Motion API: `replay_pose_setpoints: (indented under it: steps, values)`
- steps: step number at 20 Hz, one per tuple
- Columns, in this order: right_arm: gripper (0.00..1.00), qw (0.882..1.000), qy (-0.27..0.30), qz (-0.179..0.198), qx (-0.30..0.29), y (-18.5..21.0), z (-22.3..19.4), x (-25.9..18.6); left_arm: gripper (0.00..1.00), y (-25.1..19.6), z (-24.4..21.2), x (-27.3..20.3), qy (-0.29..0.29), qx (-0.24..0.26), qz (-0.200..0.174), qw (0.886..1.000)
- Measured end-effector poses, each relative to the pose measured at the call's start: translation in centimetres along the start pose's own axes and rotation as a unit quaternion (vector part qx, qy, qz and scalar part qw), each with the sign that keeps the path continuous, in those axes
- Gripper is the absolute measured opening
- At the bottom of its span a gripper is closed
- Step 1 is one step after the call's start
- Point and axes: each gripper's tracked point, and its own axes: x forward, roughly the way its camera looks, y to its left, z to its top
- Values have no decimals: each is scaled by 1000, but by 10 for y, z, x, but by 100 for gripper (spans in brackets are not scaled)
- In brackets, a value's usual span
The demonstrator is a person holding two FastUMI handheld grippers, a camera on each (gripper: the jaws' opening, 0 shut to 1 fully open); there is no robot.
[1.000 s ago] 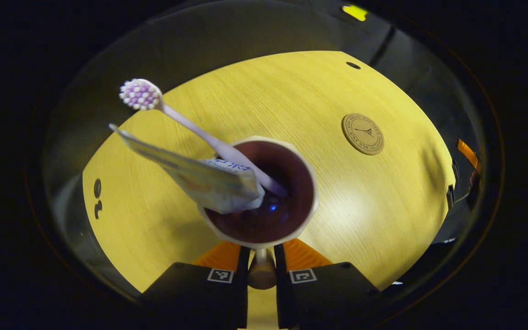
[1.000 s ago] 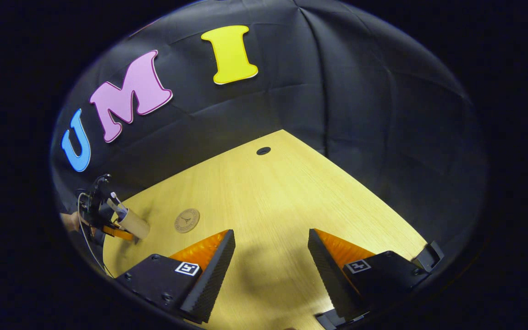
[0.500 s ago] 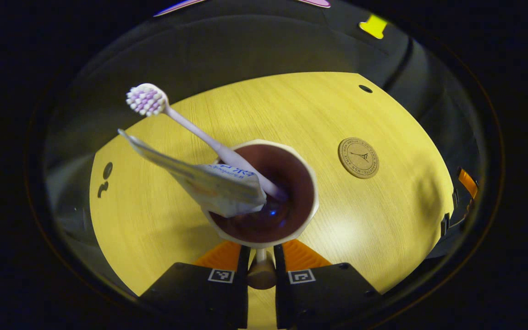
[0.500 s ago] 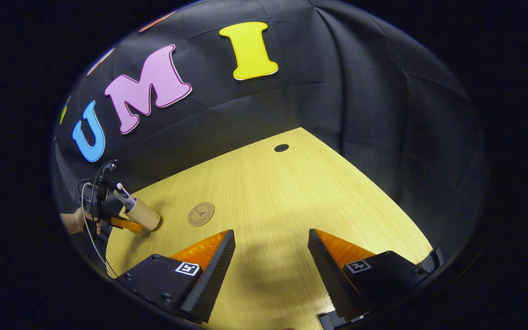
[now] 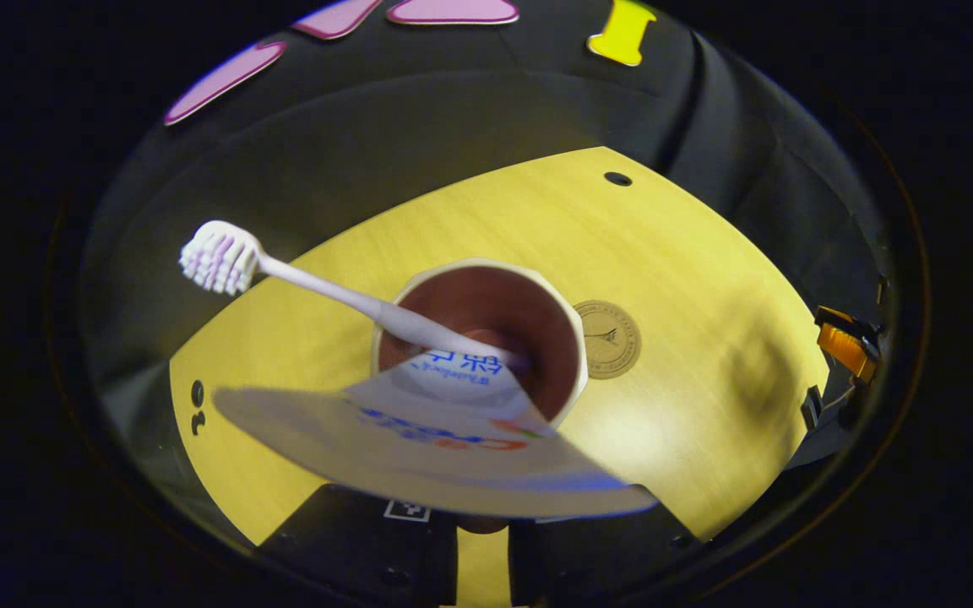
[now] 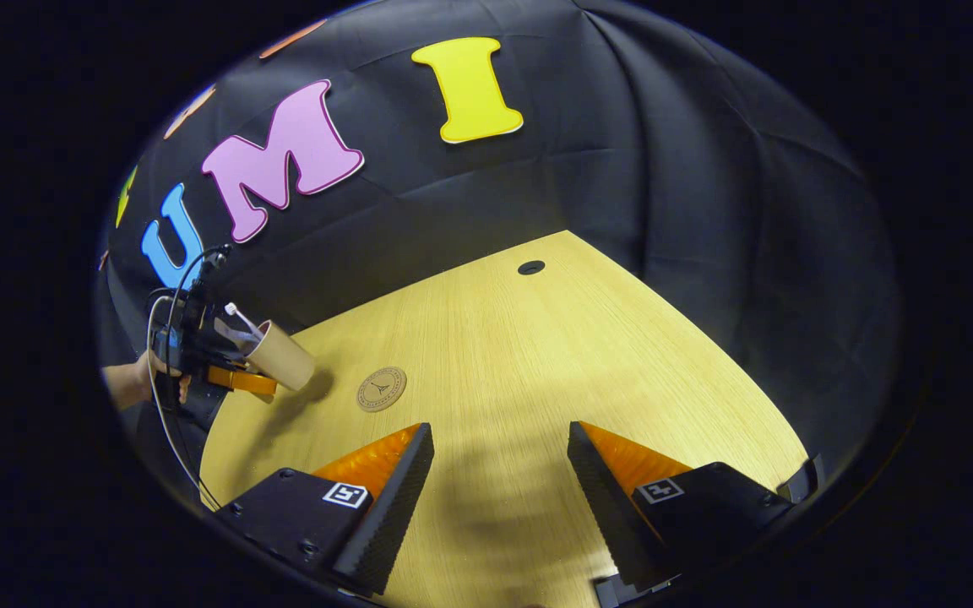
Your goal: Put the toothbrush and toothpaste on the desktop into the cup, then pick up the cup and place it on the coaster on the desktop.
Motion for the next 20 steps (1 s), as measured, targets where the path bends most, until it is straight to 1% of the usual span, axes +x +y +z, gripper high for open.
replay_pose_setpoints:
  steps: [4,8,11,15,16,19,20]
  values:
    - [98,1000,6,2,-5,-4,-4,-2,32,-36,17,18,9,63,-13,998]
    - [98,1000,11,3,-16,-9,-5,-4,33,-68,20,34,21,93,-34,995]
    - [98,1000,17,6,-12,-11,-9,-6,33,-80,25,46,30,118,-33,992]
    - [98,1000,23,8,-11,-12,-12,-3,33,-100,25,54,41,132,-33,990]
    - [98,1000,23,9,-10,-12,-12,-4,28,-98,27,54,43,135,-33,989]
    - [98,1000,25,12,-10,-10,-14,-4,28,-100,26,61,56,136,-36,989]
    - [98,999,27,13,-10,-9,-17,-4,24,-102,26,63,62,133,-37,988]
